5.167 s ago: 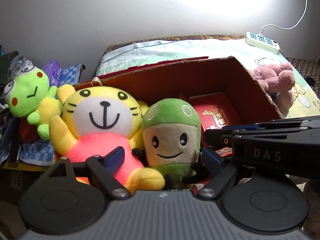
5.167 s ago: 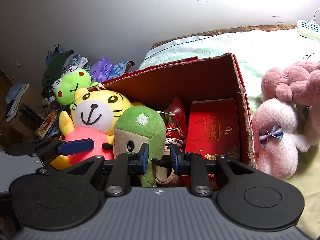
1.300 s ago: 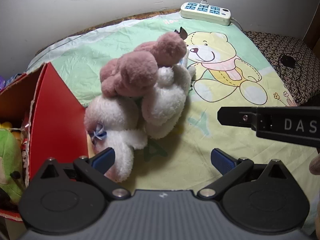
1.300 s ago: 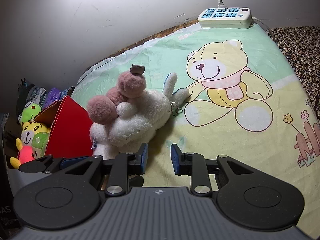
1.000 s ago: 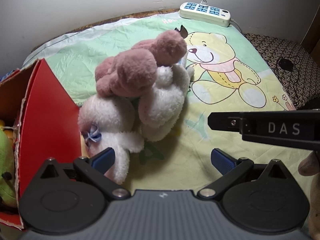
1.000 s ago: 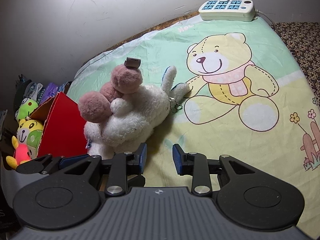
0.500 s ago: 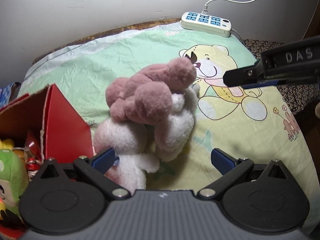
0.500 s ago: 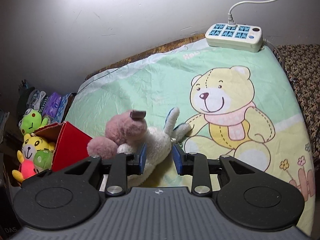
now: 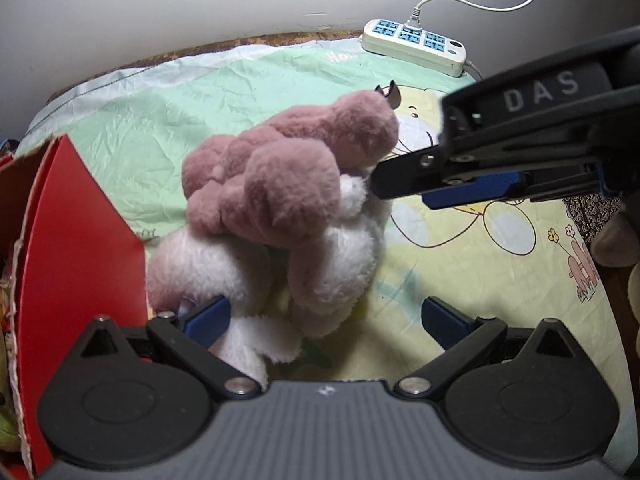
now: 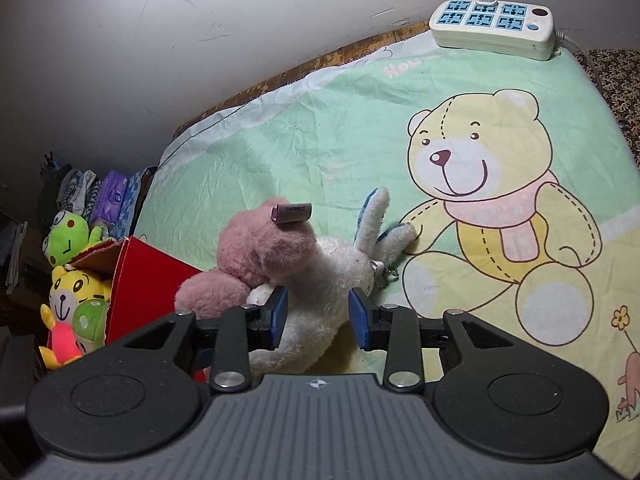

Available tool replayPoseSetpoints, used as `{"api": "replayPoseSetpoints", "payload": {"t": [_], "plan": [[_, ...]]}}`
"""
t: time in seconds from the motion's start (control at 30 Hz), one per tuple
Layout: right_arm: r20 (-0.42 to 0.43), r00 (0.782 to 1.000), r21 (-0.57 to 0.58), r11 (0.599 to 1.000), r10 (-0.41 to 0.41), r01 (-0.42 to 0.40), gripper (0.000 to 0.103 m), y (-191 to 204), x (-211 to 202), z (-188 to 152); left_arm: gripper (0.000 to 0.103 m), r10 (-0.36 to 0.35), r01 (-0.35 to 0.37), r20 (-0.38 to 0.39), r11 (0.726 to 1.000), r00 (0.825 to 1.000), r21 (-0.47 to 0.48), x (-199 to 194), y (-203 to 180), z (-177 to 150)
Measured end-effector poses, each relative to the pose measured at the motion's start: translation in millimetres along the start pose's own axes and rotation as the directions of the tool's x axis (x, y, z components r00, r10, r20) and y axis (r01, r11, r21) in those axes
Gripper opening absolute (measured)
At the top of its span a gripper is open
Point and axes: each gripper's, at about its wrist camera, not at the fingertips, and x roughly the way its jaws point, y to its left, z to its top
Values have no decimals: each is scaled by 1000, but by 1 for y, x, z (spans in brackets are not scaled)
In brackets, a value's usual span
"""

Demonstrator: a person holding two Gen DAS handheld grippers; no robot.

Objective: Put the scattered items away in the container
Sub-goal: 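Close the right gripper on the white bunny's body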

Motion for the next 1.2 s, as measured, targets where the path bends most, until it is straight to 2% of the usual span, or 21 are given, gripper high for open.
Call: {"api": "replayPoseSetpoints", "payload": {"t": [0.13,0.23,0.37,0.43,0.63,0.73,0.8,0.97,1.1,1.2], "plan": [[-12,1000,41,999,26,-25,47,-6,18,4,101,-15,14,14,999,1000,38,6,-6,-3],[-27,998,93,994,55,-52,56,-16,30,3,101,-5,3,20,997,1000,78,10,-14,-4],[-50,993,97,990,104,-99,50,-25,31,-2,99,-33,32,7,994,999,107,17,-23,-5],[-61,992,100,989,114,-108,49,-31,26,-5,91,-85,85,-12,988,996,127,20,-30,-6],[-59,997,87,995,55,-49,49,-58,9,-10,94,-96,99,-24,965,995,242,31,-63,-14],[-25,1000,55,998,-16,17,48,-66,-2,-9,96,-109,109,-18,952,994,285,30,-73,-15],[-2,1000,42,999,-24,24,48,-70,-10,-8,96,-124,122,-13,945,992,302,27,-75,-16],[23,999,19,999,34,-34,49,-69,-17,-4,96,-169,162,5,952,986,261,15,-56,-18],[-17,995,17,995,99,-98,51,-63,-3,-4,96,-161,158,3,972,987,176,16,-32,-15],[-50,993,13,994,108,-107,51,-59,12,-4,96,-174,173,3,980,985,95,18,-21,-9]]}}
